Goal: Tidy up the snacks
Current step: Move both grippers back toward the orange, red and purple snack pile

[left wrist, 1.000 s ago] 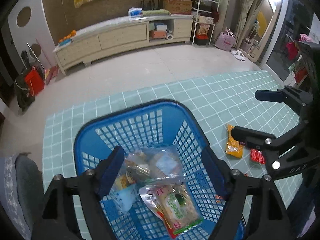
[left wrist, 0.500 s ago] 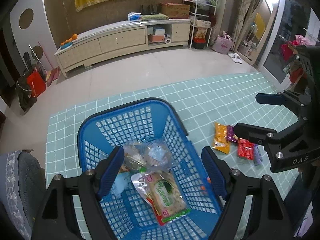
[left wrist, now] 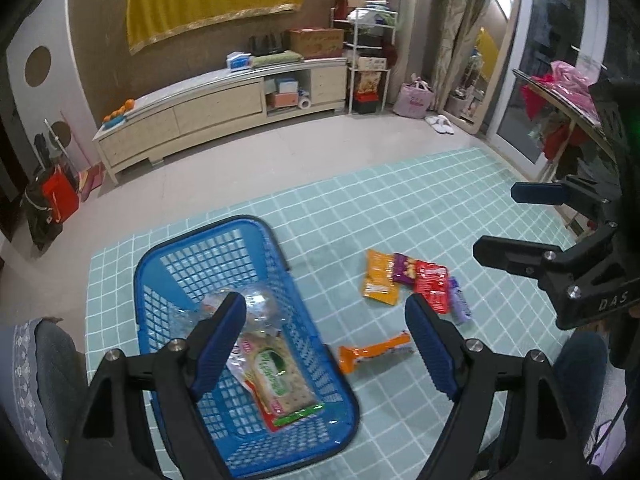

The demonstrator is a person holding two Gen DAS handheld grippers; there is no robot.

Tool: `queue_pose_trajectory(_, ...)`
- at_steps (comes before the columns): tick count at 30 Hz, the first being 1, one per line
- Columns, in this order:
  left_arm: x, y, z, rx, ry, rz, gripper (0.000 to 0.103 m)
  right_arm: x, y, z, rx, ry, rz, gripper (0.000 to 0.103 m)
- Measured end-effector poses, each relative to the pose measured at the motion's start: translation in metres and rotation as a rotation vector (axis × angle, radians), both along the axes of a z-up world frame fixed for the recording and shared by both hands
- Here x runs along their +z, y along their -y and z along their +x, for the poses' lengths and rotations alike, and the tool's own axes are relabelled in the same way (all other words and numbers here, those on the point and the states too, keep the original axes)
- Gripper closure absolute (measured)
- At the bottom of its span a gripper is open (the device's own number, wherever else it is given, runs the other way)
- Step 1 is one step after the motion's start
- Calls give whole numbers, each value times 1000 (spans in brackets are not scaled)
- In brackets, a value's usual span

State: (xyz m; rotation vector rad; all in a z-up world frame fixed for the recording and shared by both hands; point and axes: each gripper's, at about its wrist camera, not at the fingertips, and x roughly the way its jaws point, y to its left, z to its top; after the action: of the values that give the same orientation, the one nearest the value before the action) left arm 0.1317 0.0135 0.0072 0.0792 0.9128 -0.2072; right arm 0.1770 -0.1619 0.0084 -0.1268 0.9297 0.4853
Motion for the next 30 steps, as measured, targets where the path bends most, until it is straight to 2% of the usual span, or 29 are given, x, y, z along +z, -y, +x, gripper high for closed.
queue_pose_trajectory(5, 5, 23, -8, -33, 18, 6, 21, 1, 20, -16, -23, -7, -19, 0)
queue_pose_trajectory(16, -5, 72, -3, -93, -14, -10, 21, -12, 68, -26, -97, -50, -23, 0)
queue_pose_trajectory(30, -63, 130, 39, -128, -134, 33, 21, -68, 119, -5, -152, -135, -4, 0)
